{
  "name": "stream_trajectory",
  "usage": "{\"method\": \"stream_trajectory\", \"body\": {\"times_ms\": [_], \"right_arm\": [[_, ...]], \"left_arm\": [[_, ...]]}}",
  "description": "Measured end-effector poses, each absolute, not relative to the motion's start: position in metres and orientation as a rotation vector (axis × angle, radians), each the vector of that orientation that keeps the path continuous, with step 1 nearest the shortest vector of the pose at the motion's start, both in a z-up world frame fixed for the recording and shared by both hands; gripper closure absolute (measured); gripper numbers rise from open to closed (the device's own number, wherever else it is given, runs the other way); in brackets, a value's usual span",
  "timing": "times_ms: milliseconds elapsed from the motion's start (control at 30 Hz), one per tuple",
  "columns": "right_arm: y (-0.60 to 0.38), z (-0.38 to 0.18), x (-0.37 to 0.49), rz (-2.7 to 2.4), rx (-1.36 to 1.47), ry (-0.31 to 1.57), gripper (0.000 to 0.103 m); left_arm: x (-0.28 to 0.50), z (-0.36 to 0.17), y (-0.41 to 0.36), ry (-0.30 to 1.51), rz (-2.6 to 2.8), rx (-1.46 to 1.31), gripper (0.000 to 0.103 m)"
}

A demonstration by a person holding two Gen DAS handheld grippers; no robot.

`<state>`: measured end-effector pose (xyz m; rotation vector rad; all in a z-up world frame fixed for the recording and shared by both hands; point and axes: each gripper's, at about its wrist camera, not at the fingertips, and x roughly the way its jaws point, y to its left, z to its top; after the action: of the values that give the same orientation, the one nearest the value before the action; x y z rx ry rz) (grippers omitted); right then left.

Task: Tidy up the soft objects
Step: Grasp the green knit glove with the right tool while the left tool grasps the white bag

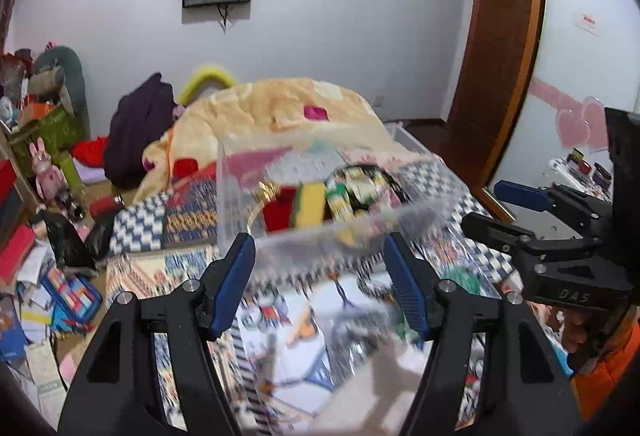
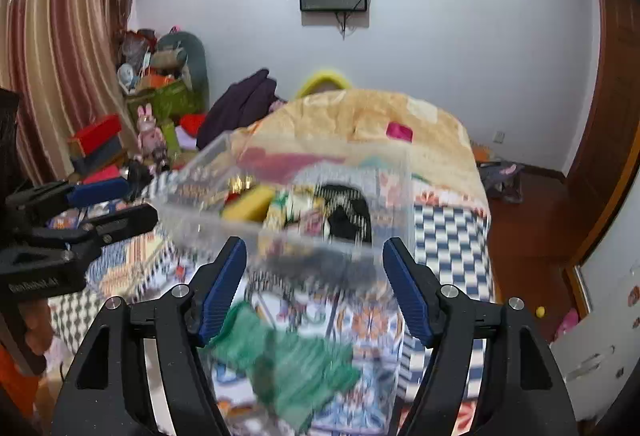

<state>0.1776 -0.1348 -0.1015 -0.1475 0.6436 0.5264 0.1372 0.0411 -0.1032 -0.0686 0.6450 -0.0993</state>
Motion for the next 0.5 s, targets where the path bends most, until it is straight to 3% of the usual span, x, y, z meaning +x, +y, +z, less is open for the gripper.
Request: {"method": "stream_trajectory", "body": {"times_ms": [500], "right_arm": [[-0.145,-0.171,0.153,0.537,-0.131,0.839,0.036]], "left_arm": [[0.094,-0.166,0.017,0.814,-0.171,-0.090,0.034]]}}
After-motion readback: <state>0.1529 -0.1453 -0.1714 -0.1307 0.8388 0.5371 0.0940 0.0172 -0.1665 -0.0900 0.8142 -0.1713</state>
